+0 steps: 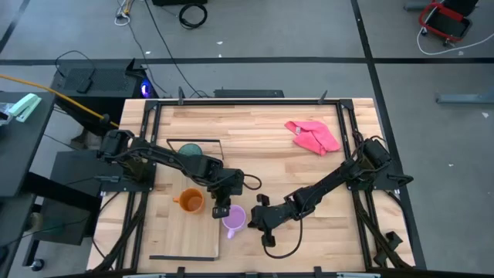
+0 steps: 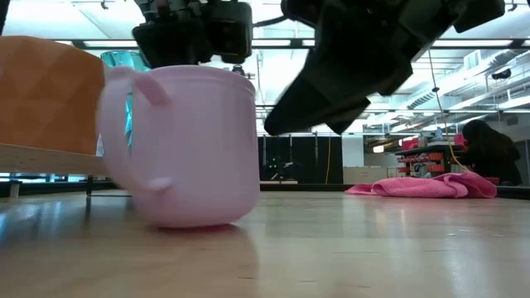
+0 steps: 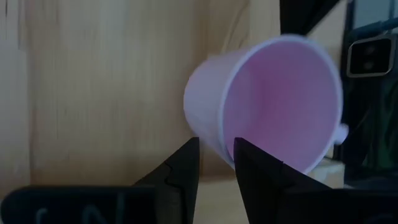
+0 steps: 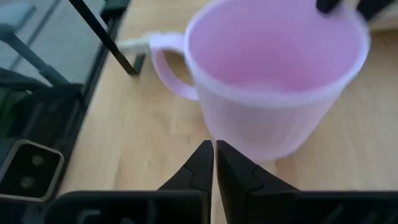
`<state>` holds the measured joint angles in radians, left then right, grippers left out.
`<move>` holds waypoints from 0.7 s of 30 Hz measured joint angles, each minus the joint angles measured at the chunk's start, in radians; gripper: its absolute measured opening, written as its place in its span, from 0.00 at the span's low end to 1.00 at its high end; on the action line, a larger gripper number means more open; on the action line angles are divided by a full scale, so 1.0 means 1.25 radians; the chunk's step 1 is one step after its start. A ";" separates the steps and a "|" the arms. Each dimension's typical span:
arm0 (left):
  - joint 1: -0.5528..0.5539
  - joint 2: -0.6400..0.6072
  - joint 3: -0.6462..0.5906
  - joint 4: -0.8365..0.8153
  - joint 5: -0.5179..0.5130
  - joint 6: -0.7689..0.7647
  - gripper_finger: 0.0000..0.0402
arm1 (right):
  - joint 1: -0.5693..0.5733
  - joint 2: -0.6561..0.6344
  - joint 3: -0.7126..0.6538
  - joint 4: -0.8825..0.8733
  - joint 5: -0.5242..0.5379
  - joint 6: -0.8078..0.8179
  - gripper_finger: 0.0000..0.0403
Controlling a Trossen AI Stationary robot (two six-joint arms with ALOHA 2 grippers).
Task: Stack small to large cups/mugs on shelf
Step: Put the light purple mug on the shelf
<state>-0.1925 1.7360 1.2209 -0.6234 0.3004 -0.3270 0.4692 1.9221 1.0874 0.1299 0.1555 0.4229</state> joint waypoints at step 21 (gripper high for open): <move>0.005 -0.035 -0.001 -0.033 0.000 0.020 0.27 | -0.014 -0.117 0.000 -0.107 0.015 -0.006 0.09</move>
<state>-0.1866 1.6926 1.2194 -0.6652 0.3000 -0.3019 0.4519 1.7758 1.0874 -0.0035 0.1740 0.4159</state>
